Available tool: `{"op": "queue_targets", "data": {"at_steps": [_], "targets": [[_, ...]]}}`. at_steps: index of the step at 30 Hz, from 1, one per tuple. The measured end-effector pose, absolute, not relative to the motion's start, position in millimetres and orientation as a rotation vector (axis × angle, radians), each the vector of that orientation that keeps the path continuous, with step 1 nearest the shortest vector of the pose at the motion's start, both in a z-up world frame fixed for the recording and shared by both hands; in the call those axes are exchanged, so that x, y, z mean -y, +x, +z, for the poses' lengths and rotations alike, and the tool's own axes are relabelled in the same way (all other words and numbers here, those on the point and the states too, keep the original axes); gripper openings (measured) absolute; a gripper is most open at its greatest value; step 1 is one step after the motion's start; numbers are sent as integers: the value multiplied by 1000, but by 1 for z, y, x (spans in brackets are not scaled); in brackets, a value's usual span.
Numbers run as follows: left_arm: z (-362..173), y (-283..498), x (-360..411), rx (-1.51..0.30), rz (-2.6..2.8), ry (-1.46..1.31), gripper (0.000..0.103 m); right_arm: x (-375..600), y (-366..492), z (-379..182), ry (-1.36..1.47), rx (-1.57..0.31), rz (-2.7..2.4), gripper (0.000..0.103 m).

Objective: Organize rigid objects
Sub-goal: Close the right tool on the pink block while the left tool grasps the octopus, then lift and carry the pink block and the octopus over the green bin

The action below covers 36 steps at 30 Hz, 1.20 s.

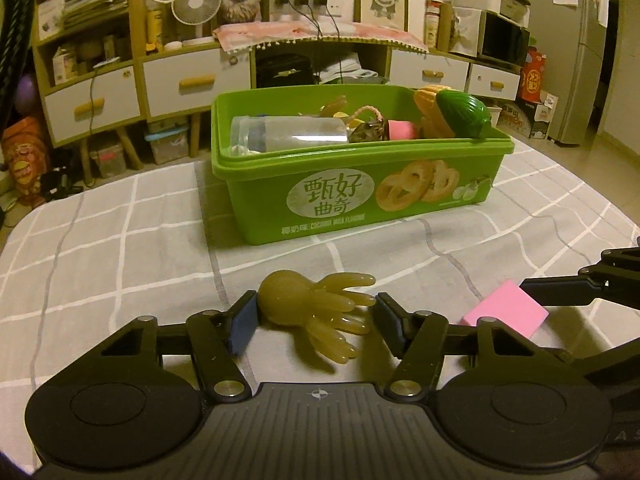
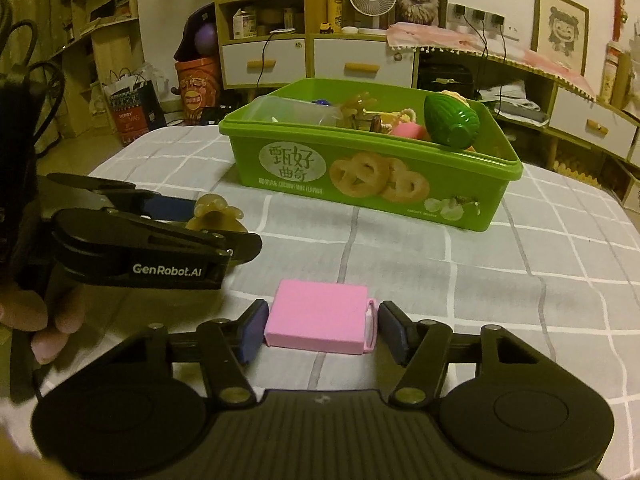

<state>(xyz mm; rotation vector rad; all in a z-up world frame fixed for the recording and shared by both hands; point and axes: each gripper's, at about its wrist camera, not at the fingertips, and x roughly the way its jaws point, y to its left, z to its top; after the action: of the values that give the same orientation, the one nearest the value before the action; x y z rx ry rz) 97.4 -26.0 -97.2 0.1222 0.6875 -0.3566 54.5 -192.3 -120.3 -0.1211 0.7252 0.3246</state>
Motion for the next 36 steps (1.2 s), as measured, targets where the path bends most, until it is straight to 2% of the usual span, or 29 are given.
{"op": "queue_targets", "data": {"at_steps": [36], "targets": [[-87, 91, 27, -674, -345, 88, 66, 205, 63, -107, -28, -752, 299, 48]]}}
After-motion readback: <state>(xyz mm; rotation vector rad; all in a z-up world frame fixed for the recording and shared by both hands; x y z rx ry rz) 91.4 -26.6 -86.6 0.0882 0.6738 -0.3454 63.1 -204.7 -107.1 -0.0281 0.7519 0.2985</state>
